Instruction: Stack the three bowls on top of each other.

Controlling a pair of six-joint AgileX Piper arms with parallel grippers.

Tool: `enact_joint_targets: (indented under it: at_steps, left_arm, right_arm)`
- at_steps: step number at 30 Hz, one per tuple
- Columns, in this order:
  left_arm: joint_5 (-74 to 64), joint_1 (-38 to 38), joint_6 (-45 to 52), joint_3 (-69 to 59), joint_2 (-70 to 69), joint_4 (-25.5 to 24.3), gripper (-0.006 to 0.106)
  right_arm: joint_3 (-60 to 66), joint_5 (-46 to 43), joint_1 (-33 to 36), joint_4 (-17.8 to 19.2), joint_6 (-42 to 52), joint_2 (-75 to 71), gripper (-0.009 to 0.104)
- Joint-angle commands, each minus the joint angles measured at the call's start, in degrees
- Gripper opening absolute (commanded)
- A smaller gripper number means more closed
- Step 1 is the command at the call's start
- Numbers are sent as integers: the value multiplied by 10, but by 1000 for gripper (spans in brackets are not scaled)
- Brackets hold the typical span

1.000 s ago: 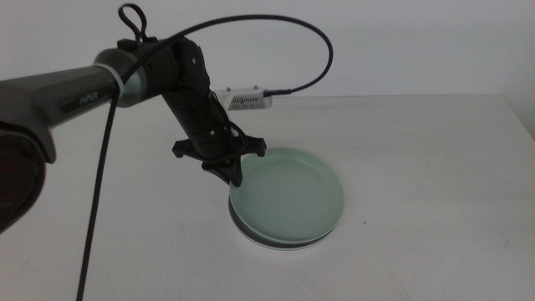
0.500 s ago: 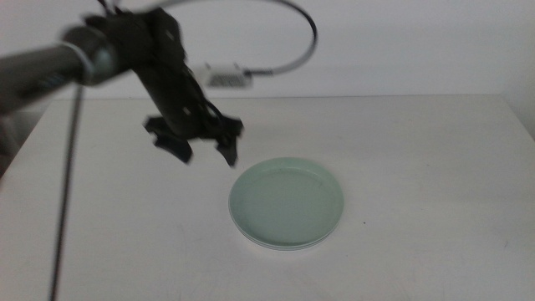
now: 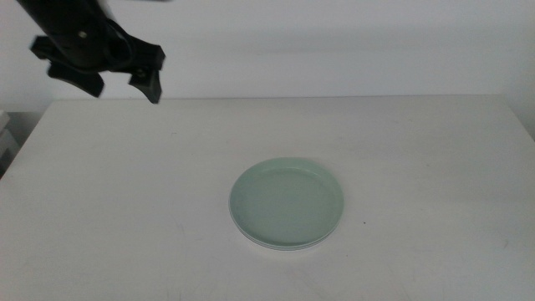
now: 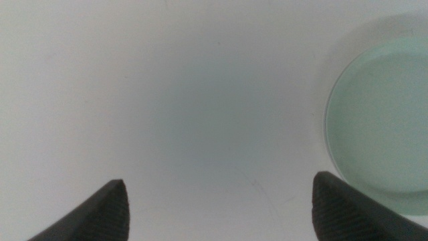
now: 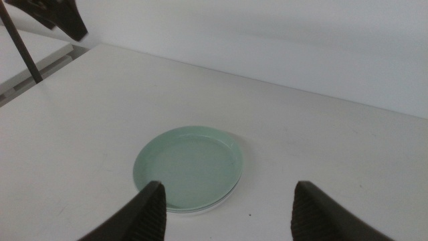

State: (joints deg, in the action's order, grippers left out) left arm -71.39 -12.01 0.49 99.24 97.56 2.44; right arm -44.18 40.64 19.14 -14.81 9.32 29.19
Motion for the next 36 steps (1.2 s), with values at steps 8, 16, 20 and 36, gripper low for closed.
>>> enact_joint_targets:
  at_steps: [8, 16, 20, 36]
  left_arm:
    - [-36, 0, 20, 17, -39, -11, 105]
    - [-24, 0, -5, 16, -88, 35, 105]
    - [10, 0, -5, -23, -136, 52, 105]
    - [242, 0, 54, -317, -405, 54, 105]
  right_arm:
    - [-14, -44, -2, 2, 4, 2, 48]
    - [-14, -43, -2, 2, 4, 2, 48]
    - [-14, -47, -2, 4, 4, 2, 48]
    - [-18, -80, -2, 9, -48, 76, 48]
